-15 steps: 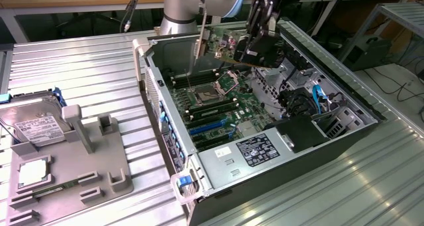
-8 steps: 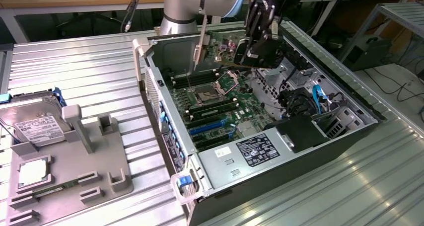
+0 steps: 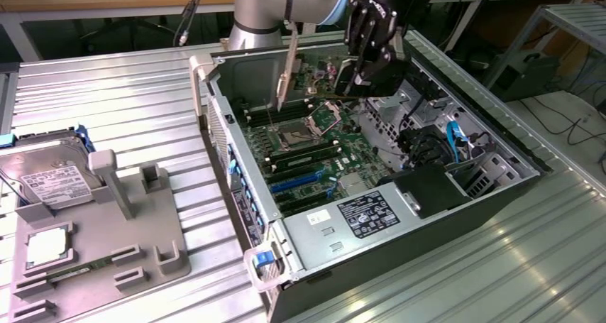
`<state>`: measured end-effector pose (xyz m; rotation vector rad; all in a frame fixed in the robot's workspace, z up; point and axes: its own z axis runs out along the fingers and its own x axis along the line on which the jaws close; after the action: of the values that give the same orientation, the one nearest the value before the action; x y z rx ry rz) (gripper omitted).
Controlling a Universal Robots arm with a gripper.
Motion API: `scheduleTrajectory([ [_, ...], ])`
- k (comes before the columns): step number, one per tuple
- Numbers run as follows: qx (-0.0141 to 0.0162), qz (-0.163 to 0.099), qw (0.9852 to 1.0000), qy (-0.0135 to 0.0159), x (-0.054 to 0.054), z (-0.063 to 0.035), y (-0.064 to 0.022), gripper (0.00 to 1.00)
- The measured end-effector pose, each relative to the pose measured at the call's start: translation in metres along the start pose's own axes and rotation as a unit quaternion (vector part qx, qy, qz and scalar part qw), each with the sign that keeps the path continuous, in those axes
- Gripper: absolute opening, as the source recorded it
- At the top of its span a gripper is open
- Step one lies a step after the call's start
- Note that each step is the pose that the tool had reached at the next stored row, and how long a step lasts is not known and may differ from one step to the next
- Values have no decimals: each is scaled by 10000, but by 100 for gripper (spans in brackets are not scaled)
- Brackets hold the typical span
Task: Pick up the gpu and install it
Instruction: 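Insert the gpu into the slot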
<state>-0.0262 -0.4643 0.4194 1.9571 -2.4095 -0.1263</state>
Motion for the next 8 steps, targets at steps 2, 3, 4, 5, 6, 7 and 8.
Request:
scheduleTrajectory([
  [2,-4,-179,9998,15,0,7,-1,29],
  [3,-7,-268,9996,23,0,10,-1,29],
  [4,-9,-361,9993,31,0,13,-1,29],
  [5,-9,-448,9990,38,0,18,-2,29],
  [6,8,-505,9987,39,0,22,-2,29],
  [7,38,-540,9985,39,0,24,-3,29],
  [8,69,-564,9984,36,1,27,-2,29],
])
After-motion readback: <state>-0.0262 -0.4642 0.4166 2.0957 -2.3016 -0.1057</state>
